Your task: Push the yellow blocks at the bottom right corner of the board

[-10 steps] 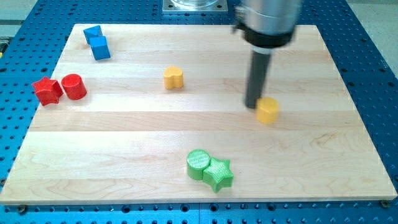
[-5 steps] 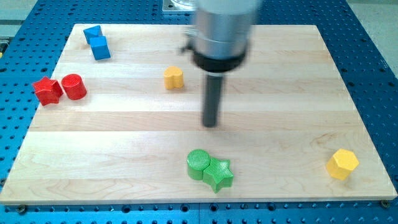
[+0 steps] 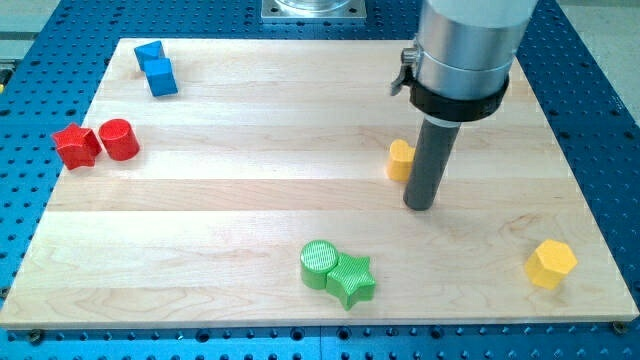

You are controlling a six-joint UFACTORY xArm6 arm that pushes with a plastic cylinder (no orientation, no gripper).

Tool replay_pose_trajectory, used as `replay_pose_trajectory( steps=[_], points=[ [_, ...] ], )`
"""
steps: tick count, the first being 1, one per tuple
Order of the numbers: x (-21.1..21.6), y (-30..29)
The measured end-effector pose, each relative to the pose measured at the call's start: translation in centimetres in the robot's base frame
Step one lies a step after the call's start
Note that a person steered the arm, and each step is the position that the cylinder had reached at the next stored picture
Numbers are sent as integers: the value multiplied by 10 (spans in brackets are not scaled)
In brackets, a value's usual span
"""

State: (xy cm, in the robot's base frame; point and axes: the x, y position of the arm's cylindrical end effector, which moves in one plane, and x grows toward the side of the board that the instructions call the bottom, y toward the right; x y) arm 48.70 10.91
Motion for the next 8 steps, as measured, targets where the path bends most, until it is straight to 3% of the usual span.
replay_pose_trajectory(
  steps=[1, 2, 3, 4, 5, 6, 8],
  points=[
    [-41, -59],
    [-68, -1],
    [-7, 90],
    [27, 134],
    [41, 133],
    [9, 110],
    [56, 89]
  ],
)
